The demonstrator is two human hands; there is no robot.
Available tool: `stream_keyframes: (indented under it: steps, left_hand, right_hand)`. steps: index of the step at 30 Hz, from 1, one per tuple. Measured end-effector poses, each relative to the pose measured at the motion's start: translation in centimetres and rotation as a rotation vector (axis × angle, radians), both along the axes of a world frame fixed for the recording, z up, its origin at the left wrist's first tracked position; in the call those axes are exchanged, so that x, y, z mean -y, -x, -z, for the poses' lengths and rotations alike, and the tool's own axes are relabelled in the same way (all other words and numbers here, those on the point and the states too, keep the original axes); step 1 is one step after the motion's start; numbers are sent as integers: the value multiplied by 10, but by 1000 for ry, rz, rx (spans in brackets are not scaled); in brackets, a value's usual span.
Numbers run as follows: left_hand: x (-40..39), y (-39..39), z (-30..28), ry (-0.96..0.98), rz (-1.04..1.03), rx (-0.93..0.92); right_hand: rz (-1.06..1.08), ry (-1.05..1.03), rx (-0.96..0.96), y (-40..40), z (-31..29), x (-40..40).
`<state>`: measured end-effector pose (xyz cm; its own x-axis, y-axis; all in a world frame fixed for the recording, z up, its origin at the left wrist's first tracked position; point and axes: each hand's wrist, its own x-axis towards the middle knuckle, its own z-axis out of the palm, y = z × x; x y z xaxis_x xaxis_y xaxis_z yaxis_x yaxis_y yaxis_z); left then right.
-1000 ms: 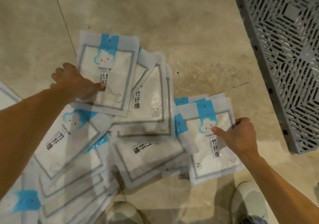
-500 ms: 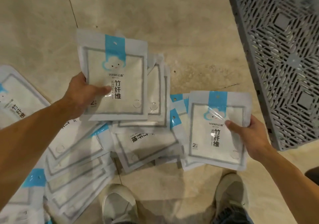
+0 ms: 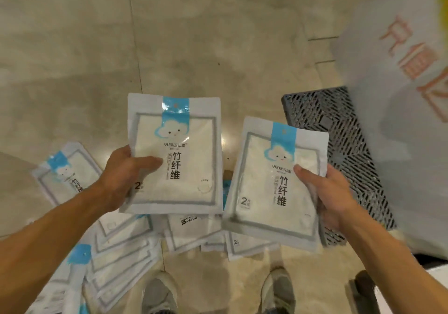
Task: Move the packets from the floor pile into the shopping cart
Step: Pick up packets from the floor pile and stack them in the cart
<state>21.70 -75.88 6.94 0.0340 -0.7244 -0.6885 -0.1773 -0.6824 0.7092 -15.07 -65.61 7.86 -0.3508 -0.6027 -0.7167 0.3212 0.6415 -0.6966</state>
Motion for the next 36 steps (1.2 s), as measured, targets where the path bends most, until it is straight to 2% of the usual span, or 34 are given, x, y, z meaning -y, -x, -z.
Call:
stream_keyframes:
  steps: [7, 13, 18, 23, 29, 36]
  left_hand:
    - [17, -36, -174, 126, -64, -9]
    - [15, -68, -368, 262, -156, -26]
    - [-21, -101, -532, 355, -252, -52]
    - [-67, -135, -649, 446, -334, -39]
    - [-116, -191, -744, 550, -465, 32]
    - [-187, -219, -805, 599, -649, 136]
  right_hand:
    - [-111, 99, 13, -33, -176, 60]
    - [-208, 172, -12, -71, -369, 81]
    - [-318, 230, -55, -112, -539, 84]
    - [-452, 314, -57, -160, -674, 79]
    - [-563, 365, -46, -212, -759, 75]
    - [-742, 468, 40, -262, -798, 77]
